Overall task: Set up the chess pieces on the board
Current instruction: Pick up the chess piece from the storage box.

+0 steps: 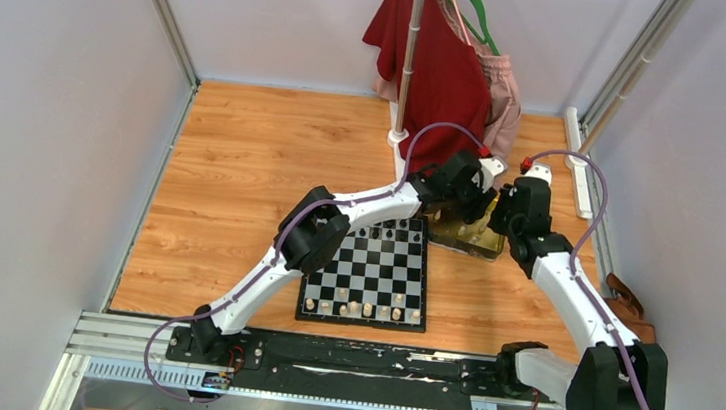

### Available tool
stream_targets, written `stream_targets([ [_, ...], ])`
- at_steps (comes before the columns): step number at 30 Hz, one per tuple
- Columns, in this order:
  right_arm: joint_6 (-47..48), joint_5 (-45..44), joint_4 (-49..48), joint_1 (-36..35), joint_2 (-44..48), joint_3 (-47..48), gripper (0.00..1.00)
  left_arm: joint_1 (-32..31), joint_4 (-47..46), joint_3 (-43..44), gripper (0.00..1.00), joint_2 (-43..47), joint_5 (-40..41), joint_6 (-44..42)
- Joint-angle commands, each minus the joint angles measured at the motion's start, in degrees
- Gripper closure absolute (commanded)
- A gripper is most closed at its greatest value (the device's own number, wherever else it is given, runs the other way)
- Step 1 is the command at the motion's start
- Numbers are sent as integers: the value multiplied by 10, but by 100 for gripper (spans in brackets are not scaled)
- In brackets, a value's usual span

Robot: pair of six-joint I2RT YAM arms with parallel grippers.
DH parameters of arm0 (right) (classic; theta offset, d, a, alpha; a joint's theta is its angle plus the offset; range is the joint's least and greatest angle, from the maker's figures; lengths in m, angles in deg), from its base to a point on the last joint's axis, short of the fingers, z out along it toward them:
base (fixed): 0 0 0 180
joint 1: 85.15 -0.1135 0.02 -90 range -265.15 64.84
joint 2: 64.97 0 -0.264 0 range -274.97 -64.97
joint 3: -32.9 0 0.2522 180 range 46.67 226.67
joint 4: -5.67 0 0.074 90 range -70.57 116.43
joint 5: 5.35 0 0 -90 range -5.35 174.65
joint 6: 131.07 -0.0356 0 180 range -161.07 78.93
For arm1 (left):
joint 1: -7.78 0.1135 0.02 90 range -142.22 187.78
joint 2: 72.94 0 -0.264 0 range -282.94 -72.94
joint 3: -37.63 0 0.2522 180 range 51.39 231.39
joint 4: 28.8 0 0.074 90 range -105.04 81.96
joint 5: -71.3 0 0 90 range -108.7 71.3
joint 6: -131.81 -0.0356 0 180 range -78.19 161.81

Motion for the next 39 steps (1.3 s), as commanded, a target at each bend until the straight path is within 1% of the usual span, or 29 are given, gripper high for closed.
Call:
stream_targets([
  [1,7,3,-13,-5,-5,5,74,3,-14,34,48,-27,-1,1],
  [11,8,1,-11,-5,9,6,75,3,-22,37,50,-36,2,4],
  [20,10,6,-9,-5,13,7,78,3,-29,57,52,-50,-7,18],
  [32,8,9,-10,-5,17,4,80,3,-9,85,56,-68,-11,28],
  [39,7,11,-9,-5,20,2,80,3,3,83,58,-68,-7,27],
])
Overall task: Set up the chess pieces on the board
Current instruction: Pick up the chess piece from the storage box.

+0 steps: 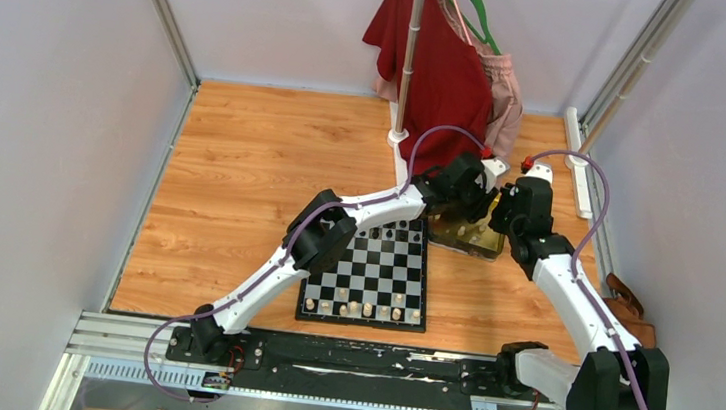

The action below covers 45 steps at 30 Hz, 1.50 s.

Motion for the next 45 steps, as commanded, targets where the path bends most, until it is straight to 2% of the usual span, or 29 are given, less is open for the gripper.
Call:
stream_targets([
  [1,7,4,-3,-5,13,2,80,3,10,15,58,-10,-1,2],
  [13,3,10,-6,-5,14,-4,81,2,6,-9,65,-5,6,5],
  [28,-2,8,-2,-5,7,-7,84,2,-21,-51,86,27,27,10],
  [36,-3,5,2,-5,3,-16,65,2,-33,-90,92,71,45,7],
  [45,-1,9,-5,-5,-29,-14,62,2,-40,-134,96,131,62,1],
])
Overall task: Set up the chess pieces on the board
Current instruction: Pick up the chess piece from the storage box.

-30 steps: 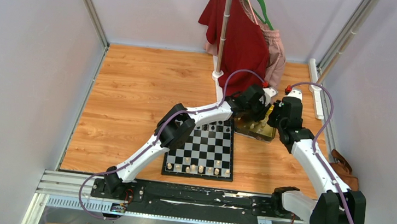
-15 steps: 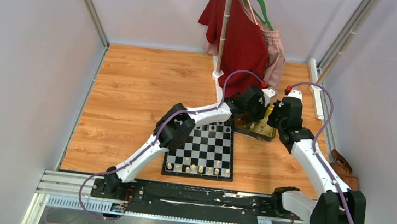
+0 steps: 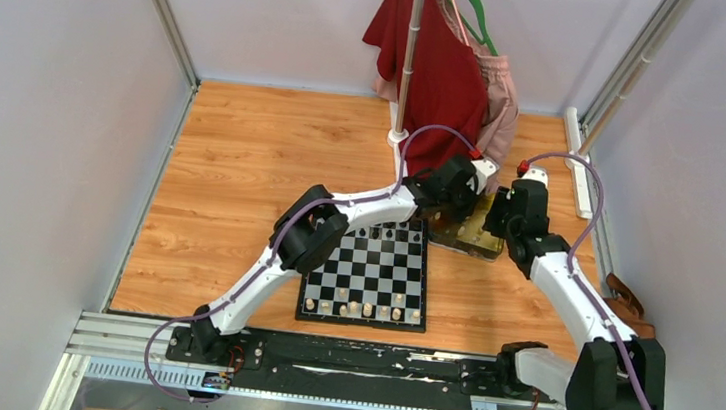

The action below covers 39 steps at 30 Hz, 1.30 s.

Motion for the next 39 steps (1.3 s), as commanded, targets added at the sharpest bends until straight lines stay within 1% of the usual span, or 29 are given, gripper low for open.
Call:
stream_targets([
  [1,3,3,-6,-5,-21,-1,62,2,-12,-22,96,67,20,-8],
  [13,7,9,-13,-5,-100,31,60,-1,-8,-91,98,166,39,-18],
  [21,12,6,-14,-5,-146,53,59,-1,-9,-175,99,247,77,-23],
  [26,8,4,-24,-5,-169,55,59,-4,-21,-223,100,290,95,-19],
  [32,11,-6,-30,-5,-192,62,60,-4,-63,-289,100,329,92,19],
  [39,12,-10,-40,-5,-217,71,60,-5,-84,-349,100,366,105,26],
])
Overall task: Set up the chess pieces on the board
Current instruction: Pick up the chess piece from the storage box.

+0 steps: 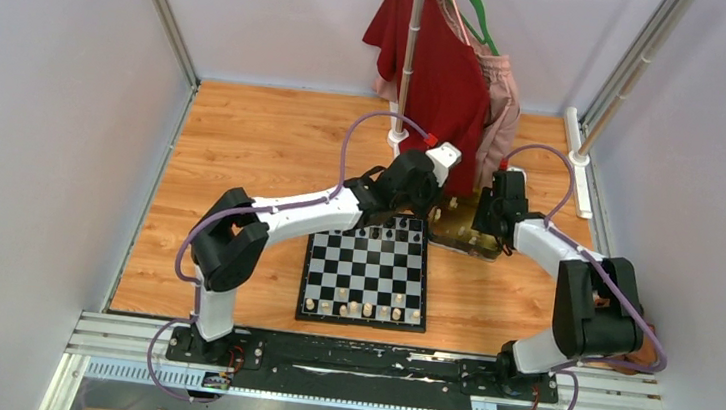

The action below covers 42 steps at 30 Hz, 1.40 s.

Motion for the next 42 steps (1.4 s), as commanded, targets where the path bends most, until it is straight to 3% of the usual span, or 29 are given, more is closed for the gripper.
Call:
stream_targets([
  [1,8,-13,-14,-5,-16,20,60,-4,-40,-31,100,37,15,13],
  [10,1,-12,-22,-4,-41,27,70,-11,-56,-120,100,107,41,24],
  [21,-2,-18,-16,-3,-44,31,99,-28,-54,-227,100,211,94,38],
  [42,7,-8,12,-16,73,9,100,-42,33,-405,100,430,197,135],
])
